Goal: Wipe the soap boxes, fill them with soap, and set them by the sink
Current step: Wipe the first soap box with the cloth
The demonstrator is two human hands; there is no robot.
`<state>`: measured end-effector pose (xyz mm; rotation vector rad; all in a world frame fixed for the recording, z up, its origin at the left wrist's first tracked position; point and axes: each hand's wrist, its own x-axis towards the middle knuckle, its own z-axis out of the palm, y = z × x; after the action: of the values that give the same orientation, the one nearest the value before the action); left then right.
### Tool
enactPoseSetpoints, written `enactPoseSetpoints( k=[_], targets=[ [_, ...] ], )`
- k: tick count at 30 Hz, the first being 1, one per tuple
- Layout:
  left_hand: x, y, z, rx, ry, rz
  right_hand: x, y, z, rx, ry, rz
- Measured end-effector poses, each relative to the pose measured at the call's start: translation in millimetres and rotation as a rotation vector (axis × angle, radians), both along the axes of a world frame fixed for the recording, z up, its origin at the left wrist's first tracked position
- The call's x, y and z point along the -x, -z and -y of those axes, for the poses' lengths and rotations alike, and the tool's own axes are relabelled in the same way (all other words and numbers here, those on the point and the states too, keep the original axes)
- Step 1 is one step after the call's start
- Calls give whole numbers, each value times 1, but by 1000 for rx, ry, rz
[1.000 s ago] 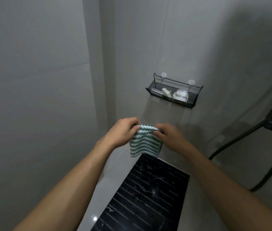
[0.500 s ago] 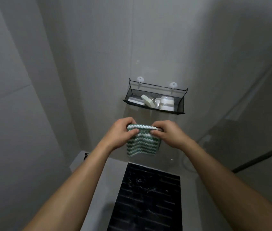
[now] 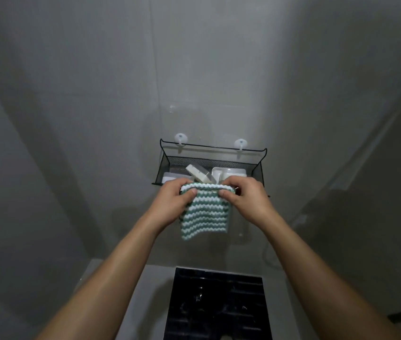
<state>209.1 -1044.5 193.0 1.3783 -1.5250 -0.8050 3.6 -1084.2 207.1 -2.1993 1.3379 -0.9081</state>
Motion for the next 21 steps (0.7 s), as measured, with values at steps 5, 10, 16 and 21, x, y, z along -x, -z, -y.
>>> enactPoseSetpoints(
  k=[5,10,16,21],
  targets=[
    [3,2,67,-9,-21,-45,1,-1,76,16,-30,17],
    [10,-4,124,-49,-75,-99,2,-9,145,-19,-56,4],
    [15,-4,161,-99,-123,-121,-4,-8,195,-99,-86,45],
    [-1,-9,181,-104,-237,-243,-12,-5,215,-194,-84,91]
  ],
)
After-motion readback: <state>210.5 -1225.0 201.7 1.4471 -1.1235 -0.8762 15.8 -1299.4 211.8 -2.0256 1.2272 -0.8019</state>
